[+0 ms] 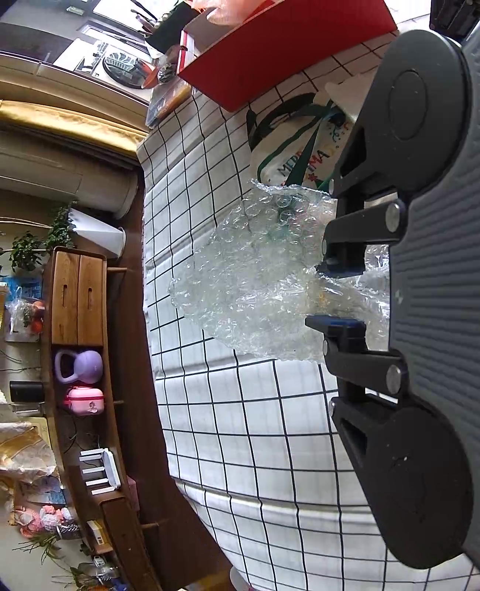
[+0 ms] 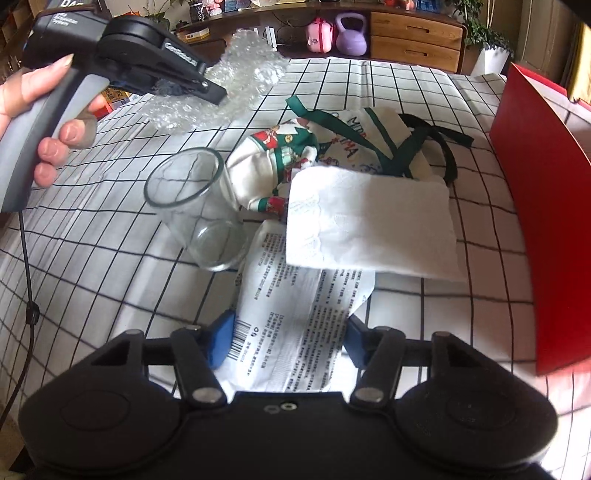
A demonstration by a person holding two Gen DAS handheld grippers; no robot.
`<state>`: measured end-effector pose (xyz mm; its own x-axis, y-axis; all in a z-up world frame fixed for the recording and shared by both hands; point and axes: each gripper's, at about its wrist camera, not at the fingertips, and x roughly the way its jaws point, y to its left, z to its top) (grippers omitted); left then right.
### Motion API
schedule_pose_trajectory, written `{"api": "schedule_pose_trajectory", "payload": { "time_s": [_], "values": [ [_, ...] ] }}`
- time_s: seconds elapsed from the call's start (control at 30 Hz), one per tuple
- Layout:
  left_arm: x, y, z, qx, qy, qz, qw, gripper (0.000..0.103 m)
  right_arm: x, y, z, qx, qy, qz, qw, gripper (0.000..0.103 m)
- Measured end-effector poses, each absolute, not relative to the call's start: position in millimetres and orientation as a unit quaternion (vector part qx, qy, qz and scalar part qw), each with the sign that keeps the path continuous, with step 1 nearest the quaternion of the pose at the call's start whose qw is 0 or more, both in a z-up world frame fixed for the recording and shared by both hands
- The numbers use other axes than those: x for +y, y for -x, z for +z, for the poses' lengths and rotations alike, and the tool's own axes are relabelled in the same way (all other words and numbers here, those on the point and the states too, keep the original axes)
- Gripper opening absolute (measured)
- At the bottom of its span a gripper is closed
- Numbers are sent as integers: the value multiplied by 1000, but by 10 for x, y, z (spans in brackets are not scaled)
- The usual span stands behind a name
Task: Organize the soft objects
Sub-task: 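Grasp the bubble wrap with the left gripper while the right gripper grasps the printed paper sheet, then lift the bubble wrap and paper sheet and carry both over the red box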
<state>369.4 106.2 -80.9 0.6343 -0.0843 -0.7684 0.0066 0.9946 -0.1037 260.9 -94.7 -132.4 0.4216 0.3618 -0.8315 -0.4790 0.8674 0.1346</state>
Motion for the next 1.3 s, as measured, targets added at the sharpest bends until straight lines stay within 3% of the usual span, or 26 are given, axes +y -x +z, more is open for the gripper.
{"api": "schedule_pose_trajectory", "payload": {
  "time_s": [0.57, 1.3],
  "values": [
    [663, -2799, -177, 408, 43, -59, 910, 20, -1702, -1889, -542, 431, 61, 258, 862, 60],
    [-1191, -2830, 238, 392, 4, -205, 897, 20, -2880, -2129, 67, 360, 40, 152, 920, 60]
  ]
}}
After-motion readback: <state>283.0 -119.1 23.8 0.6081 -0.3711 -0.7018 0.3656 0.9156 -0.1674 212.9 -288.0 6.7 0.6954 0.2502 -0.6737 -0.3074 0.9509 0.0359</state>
